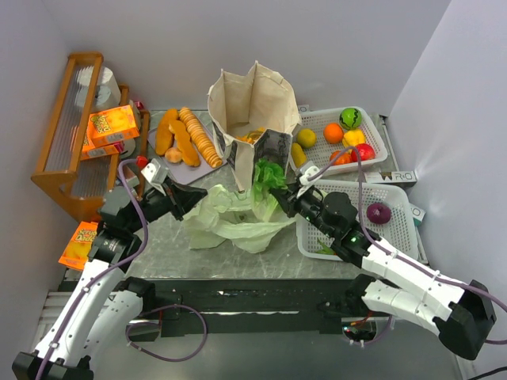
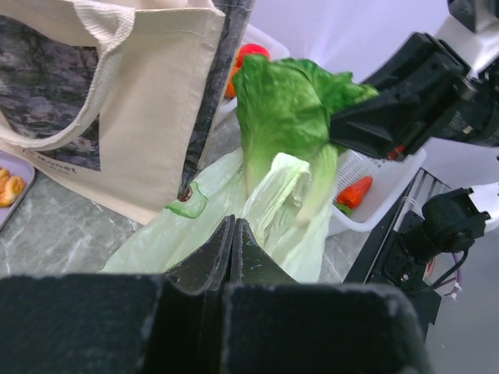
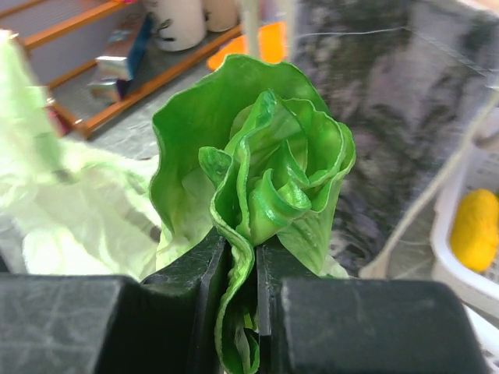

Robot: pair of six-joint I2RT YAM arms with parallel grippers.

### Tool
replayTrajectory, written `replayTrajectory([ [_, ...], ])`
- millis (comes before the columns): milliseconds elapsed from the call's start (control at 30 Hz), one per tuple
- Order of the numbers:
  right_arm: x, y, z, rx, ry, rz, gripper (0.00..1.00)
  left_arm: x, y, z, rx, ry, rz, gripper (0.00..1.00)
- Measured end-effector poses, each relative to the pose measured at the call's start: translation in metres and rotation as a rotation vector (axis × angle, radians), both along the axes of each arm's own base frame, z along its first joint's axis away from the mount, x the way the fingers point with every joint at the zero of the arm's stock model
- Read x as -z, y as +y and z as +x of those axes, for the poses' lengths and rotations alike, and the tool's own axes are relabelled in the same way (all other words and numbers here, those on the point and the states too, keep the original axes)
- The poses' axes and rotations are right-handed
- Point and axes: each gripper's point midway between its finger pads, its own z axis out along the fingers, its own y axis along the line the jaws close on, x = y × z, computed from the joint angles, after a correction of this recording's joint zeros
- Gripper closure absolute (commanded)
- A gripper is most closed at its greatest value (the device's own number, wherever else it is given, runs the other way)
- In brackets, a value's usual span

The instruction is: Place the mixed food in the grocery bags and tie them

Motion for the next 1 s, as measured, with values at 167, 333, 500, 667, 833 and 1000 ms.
replayTrajectory([
  [167,0.006,0.019,-0.018,-0.074,-0.001,-0.024,1.00,0.003,0.005,0.007,-0.047,0.014,0.004,0.99],
  [333,0.013,0.035,-0.038,-0.147,0.001,-0.047,1.00,0.005,0.012,0.016,-0.118,0.024,0.005,0.99],
  [500,0.032,0.054,-0.049,-0.203,0.006,-0.113,1.00,0.007,0.016,0.020,-0.153,0.037,0.006,0.99],
  [667,0.082,0.074,-0.057,-0.255,0.043,-0.275,1.00,0.007,0.019,0.023,-0.178,0.039,0.003,0.99],
  [833,0.103,0.094,-0.063,-0.287,0.017,-0.401,1.00,0.007,0.019,0.023,-0.183,0.056,-0.014,0.99],
  [1000,0.099,0.099,-0.061,-0.278,-0.018,-0.430,1.00,0.006,0.019,0.021,-0.173,0.055,-0.002,0.34],
])
